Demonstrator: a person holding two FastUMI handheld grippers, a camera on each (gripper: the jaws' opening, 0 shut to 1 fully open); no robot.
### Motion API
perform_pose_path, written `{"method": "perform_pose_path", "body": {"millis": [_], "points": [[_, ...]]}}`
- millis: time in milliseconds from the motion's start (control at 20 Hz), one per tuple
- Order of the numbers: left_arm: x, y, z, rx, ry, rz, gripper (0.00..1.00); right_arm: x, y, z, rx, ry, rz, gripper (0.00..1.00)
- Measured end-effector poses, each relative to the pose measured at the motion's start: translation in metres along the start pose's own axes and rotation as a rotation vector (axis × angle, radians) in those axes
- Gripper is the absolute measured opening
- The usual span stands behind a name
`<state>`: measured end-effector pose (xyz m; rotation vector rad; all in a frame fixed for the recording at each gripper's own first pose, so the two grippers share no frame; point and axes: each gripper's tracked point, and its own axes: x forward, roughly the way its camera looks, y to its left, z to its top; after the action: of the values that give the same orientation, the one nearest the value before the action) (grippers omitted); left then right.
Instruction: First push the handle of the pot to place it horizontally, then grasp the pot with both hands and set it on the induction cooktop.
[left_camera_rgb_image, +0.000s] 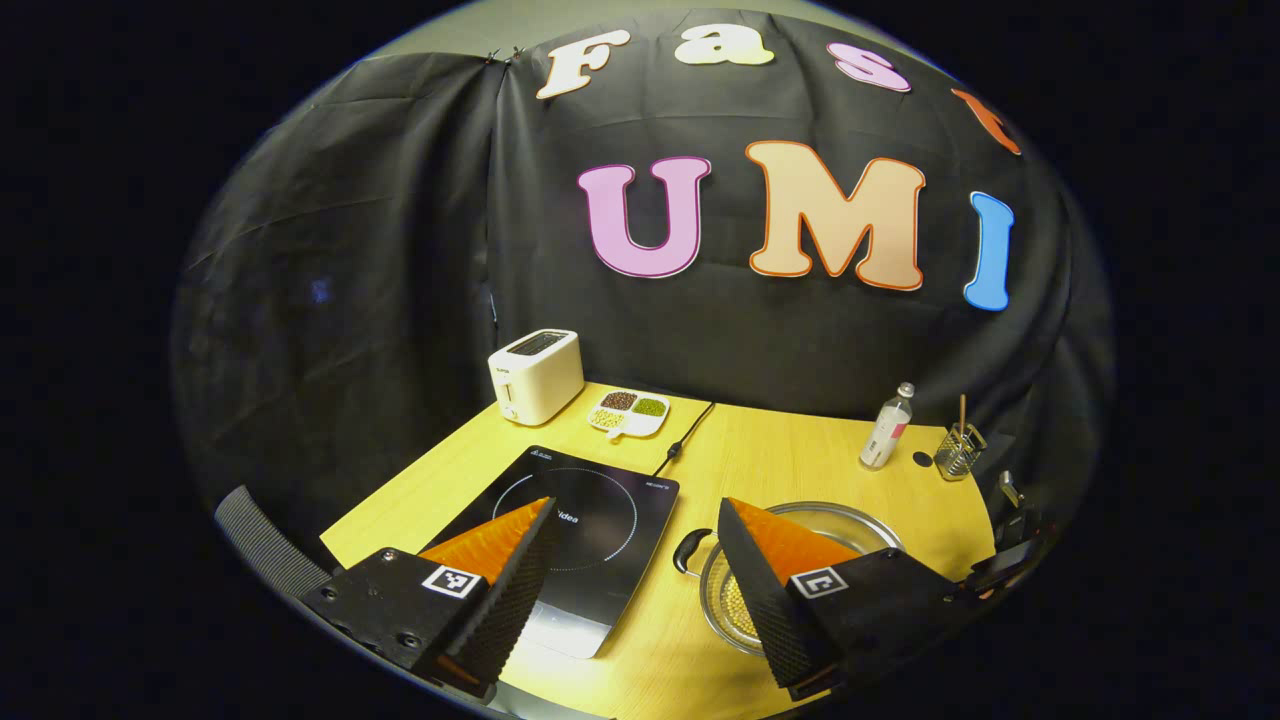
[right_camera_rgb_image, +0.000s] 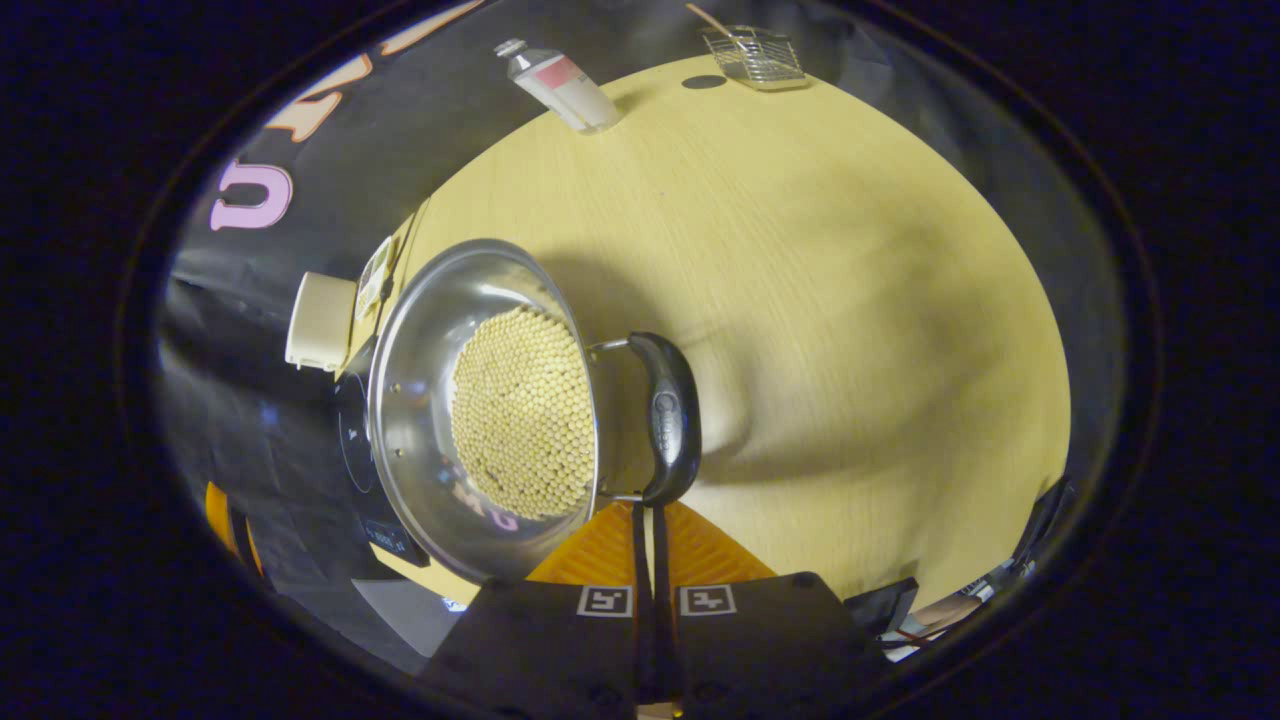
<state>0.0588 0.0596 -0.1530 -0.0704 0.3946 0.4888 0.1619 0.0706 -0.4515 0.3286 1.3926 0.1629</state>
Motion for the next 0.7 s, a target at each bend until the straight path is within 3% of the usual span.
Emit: {"method": "perform_pose_path", "body": {"millis": [50, 100, 250, 700], "points": [[0.000, -0.001, -0.001, 0.003, 0.003, 0.001, 0.96, 0.001, -0.001, 0.005, -0.005, -0.007, -0.004, 0.00], [0.001, -0.001, -0.001, 0.006, 0.006, 0.001, 0.96, 0.001, -0.001, 0.011, -0.008, -0.014, -0.009, 0.07], [0.004, -0.003, -0.004, 0.004, 0.014, -0.002, 0.96, 0.001, -0.001, 0.024, -0.013, -0.031, -0.014, 0.00], [-0.001, -0.001, -0.009, -0.010, 0.021, -0.003, 0.97, -0.003, -0.003, 0.038, -0.005, -0.067, -0.025, 0.03]]}}
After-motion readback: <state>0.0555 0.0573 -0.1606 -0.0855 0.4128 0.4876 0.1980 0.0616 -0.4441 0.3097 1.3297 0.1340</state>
